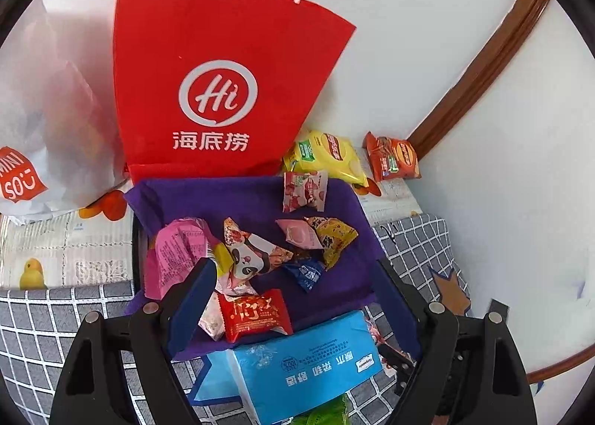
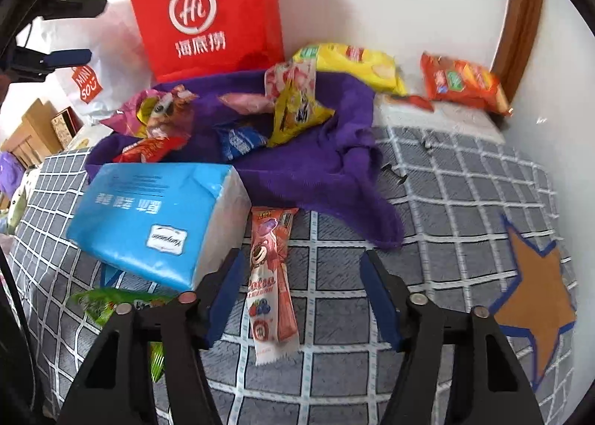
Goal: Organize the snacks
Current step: 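Withdraw both tools and move right tool toward pink stick snack, then grasp pink stick snack with right tool and lift it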
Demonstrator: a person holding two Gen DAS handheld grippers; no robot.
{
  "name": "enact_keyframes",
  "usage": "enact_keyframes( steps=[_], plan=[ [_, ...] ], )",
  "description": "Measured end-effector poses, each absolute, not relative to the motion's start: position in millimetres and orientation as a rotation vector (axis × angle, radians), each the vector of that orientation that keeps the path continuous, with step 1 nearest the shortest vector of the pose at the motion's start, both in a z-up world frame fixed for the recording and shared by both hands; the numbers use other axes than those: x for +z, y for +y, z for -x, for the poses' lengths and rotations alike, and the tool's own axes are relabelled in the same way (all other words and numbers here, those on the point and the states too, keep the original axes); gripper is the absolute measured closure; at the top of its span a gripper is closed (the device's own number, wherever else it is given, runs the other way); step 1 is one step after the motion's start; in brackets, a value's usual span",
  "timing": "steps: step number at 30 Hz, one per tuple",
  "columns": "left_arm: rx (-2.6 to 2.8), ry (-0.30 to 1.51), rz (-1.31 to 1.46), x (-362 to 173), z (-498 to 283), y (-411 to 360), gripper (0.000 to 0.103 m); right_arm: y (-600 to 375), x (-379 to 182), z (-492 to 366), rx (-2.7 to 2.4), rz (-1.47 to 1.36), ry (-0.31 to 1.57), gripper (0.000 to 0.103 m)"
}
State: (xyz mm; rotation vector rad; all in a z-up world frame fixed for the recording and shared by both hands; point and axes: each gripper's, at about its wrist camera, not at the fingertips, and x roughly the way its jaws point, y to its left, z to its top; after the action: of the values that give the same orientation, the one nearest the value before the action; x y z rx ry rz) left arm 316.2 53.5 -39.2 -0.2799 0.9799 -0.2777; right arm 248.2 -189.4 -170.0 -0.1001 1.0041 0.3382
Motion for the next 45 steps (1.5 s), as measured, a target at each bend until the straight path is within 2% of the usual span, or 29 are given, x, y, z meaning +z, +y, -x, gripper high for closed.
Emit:
enact_keyframes(
  steps=[4,6,11,13,16,30,45],
  plan=[
    [-0.287,0.974,0.261,-38.7,-313.6,46.5,0.019,-177.8,-183.2,-257.4,0.362,0.147,1.012,0.045],
    [-0.311,0.966,0.253,-36.3,-311.2,42.0,0.02,-179.1,-186.2,-260.4,0.39,0.122,1.013,0.049],
    [-0.322,0.936,0.25,-25.1,-301.0,32.5,0.021,-184.4,-193.2,-261.6,0.396,0.113,1.006,0.069],
    [-0.335,0.924,0.226,-20.4,-291.9,28.6,0.021,-183.5,-191.9,-255.1,0.405,0.126,0.987,0.082],
    [-0.331,0.924,0.17,-19.9,-277.2,24.9,0.021,-184.6,-187.4,-245.5,0.372,0.17,0.957,0.09],
    [-0.282,0.903,0.128,-45.6,-204.1,40.1,0.021,-205.4,-162.0,-202.5,0.29,0.085,0.93,0.092],
    [-0.277,1.029,0.186,-104.4,-159.7,40.5,0.023,-209.9,-160.3,-174.8,0.285,0.056,0.923,0.095]
  ],
)
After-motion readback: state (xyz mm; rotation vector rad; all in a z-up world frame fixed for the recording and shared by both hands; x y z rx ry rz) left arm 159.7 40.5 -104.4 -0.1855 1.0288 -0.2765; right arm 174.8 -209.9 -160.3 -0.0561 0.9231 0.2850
